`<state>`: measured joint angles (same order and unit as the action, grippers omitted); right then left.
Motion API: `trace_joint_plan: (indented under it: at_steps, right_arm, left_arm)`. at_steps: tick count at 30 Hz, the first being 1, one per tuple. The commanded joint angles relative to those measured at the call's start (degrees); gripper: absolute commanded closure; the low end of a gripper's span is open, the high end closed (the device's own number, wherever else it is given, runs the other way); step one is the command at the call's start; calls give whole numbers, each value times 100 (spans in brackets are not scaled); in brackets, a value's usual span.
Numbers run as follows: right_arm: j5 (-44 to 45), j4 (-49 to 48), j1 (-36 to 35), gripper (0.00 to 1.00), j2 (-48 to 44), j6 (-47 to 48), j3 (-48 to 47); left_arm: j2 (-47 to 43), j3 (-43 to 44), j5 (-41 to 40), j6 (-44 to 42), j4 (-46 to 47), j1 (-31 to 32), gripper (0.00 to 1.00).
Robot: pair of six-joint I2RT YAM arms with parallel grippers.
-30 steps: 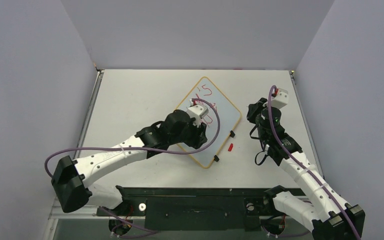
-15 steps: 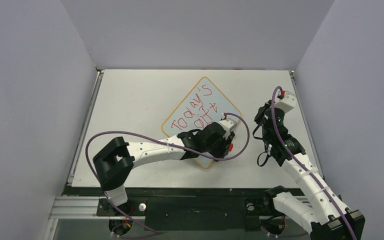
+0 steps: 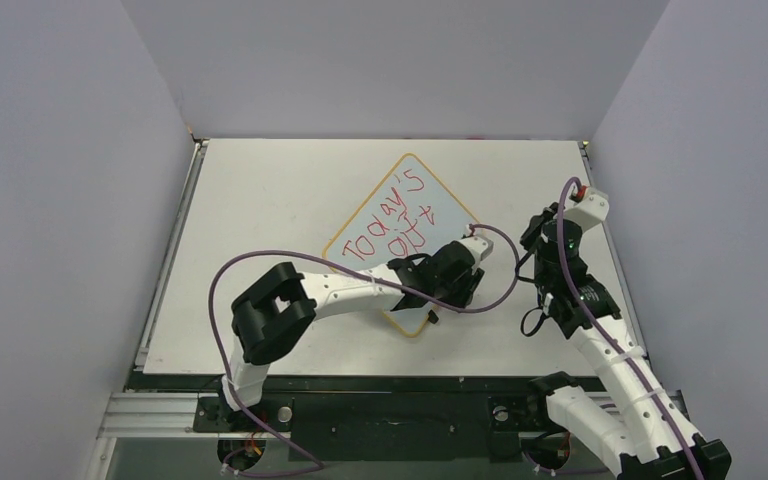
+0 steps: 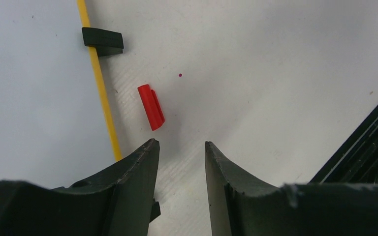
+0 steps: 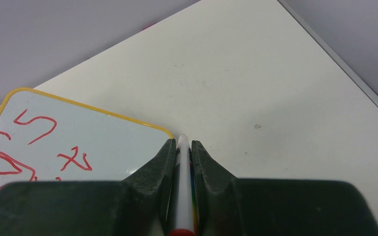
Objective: Write a sentence on the whiteboard
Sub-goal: Close the whiteboard marker at the center of the board.
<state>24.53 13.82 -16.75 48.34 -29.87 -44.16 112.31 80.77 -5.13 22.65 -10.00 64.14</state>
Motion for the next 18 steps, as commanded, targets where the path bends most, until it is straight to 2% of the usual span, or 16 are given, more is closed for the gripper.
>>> trace_joint_plan:
  at_steps: [1, 18]
  right_arm:
    - [-10, -8, 118, 100, -156, 37, 4]
    - [-184, 3, 260, 100, -247, 53, 61]
  left_arm:
    - [267, 481, -286, -59, -88, 53, 64]
    - [1067, 1218, -851, -137, -620, 55, 64]
